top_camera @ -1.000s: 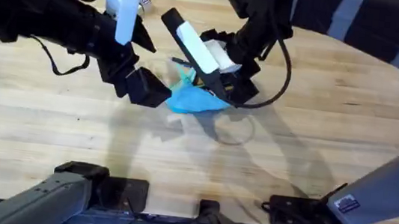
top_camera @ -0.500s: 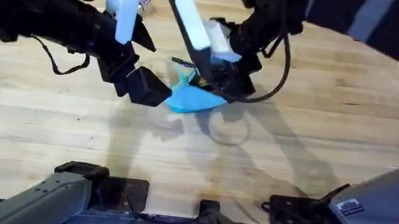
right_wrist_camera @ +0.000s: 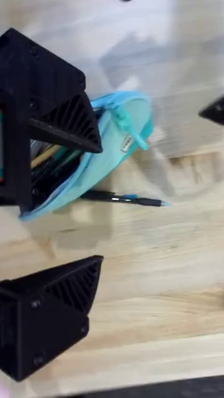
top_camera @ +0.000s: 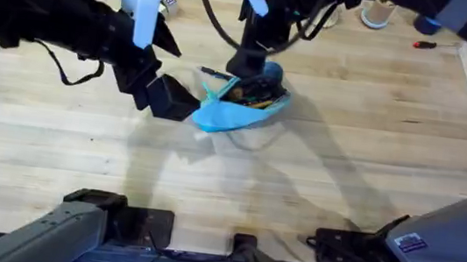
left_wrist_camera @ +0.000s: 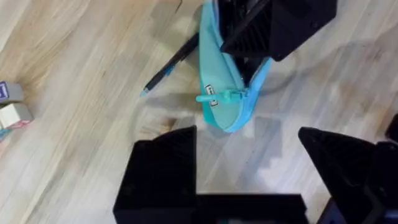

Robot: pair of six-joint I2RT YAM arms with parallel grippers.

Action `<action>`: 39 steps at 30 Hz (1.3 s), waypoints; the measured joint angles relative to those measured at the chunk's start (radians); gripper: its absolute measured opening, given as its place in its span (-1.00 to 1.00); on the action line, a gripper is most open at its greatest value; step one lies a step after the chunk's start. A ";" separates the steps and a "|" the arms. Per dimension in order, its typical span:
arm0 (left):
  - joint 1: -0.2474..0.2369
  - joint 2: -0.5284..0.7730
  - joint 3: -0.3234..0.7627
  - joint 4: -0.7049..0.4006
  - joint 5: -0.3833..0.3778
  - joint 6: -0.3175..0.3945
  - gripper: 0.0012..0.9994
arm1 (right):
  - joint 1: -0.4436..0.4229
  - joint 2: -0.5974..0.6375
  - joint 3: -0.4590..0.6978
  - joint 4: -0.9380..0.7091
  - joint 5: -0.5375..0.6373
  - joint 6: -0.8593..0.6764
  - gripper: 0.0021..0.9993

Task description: Unzip the bag, pick up the pens from the table one at a time and place them inside, then zip the bag closed.

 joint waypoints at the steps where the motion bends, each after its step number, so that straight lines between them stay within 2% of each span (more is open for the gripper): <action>1: 0.008 0.000 0.000 0.000 0.000 0.000 0.99 | 0.000 0.000 0.000 0.006 0.000 0.041 0.99; 7: 0.079 -0.030 0.000 0.002 0.004 0.000 0.99 | 0.000 0.000 0.000 0.010 -0.004 0.168 0.99; 15: 0.195 -0.149 0.000 -0.004 0.005 0.000 0.99 | 0.002 0.000 0.000 0.030 -0.101 0.271 0.99; 20: 0.241 -0.197 0.000 -0.005 0.005 0.000 0.99 | 0.004 0.010 0.000 0.066 -0.121 0.317 0.99; 30: 0.254 -0.204 0.000 -0.009 0.009 0.000 0.99 | 0.018 0.163 0.000 0.181 -0.124 0.372 0.99; 39: 0.254 -0.204 0.000 -0.013 0.012 0.000 0.99 | 0.018 0.277 0.000 0.234 -0.063 0.390 0.99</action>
